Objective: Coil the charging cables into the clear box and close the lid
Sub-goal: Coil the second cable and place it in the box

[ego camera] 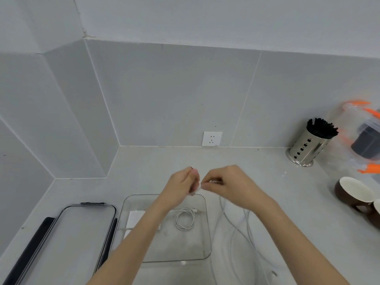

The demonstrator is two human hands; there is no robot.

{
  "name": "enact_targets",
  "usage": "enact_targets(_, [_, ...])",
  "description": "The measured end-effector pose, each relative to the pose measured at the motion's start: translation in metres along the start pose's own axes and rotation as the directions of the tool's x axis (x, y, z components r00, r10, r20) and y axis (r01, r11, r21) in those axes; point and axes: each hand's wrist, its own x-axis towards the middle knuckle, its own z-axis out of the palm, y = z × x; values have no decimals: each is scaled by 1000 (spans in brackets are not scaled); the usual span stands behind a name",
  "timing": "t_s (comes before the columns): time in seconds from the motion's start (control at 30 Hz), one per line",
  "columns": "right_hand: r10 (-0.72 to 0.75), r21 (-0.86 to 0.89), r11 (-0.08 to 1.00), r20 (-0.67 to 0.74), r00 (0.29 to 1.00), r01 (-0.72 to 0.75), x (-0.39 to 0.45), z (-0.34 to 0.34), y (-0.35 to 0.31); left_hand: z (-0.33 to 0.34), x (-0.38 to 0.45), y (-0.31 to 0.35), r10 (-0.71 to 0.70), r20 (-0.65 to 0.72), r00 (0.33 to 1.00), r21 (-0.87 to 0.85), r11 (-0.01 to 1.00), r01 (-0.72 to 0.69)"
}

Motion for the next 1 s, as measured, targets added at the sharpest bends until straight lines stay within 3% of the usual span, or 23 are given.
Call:
enact_targets(0.1, [-11, 220, 975, -33, 999, 18, 6, -20, -1, 7, -14, 14, -57, 154, 986, -99, 992, 73])
enact_targets(0.2, [1, 510, 860, -45, 999, 22, 12, -29, 3, 8, -26, 30, -72, 257, 964, -374, 912, 167])
enact_targets(0.3, [-2, 744, 668, -19, 1000, 16, 17, -23, 14, 4, -31, 49, -29, 377, 926, -635, 719, 282])
enact_targets(0.37, [16, 870, 493, 22, 1000, -27, 19, -11, 18, 2, -31, 57, 14, 396, 918, -755, 574, 317])
enact_targets(0.43, [62, 918, 390, 57, 996, -77, 20, 4, 20, 1, -29, 60, 68, 380, 922, -847, 427, 318])
enact_targets(0.53, [139, 893, 421, 109, 984, -158, 16, 24, 18, -5, -21, 63, 111, 325, 939, -928, 228, 294])
enact_targets(0.63, [128, 762, 616, 152, 980, -199, 6, 40, 14, -17, -4, 56, -11, 161, 987, -973, 164, 161])
enact_targets(0.7, [111, 614, 763, 184, 977, -202, 0, 44, 9, -25, 9, 45, -100, 16, 995, -984, 178, 33])
enact_targets(0.8, [72, 335, 934, 178, 981, -129, -4, 43, -1, -29, 22, 26, -240, -143, 960, -953, 295, -69])
enact_targets(0.9, [4, 72, 997, 184, 983, -18, -6, 38, -10, -25, 22, 11, -282, -259, 924, -841, 537, -71])
enact_targets(1.0, [-42, -73, 996, 155, 987, 53, -4, 31, -18, -14, 15, 5, -196, -299, 934, -635, 771, -42])
